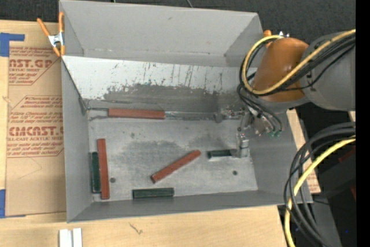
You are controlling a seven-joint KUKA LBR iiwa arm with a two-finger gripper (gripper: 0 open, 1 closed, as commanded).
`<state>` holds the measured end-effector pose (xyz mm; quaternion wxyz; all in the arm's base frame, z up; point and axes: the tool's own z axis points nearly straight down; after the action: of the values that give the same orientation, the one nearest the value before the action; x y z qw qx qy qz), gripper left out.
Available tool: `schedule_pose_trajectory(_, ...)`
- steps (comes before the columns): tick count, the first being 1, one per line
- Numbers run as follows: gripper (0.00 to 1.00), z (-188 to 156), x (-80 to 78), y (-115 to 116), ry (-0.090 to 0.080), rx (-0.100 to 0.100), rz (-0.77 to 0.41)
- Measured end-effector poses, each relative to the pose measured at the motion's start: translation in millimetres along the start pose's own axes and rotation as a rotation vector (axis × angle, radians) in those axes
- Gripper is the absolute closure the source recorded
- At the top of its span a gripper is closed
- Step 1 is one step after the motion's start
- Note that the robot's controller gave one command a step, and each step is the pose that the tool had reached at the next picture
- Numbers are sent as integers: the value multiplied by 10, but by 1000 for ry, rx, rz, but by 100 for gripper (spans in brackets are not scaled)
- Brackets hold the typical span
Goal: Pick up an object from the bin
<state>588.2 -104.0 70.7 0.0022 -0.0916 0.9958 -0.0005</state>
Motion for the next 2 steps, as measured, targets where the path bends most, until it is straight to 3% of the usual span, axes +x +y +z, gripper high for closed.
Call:
schedule_pose_trajectory(1, 0, 1, 1, 0, 0, 0, 0)
schedule_pose_trajectory(2, 100, -56, 689, 450, 5, -2, -84)
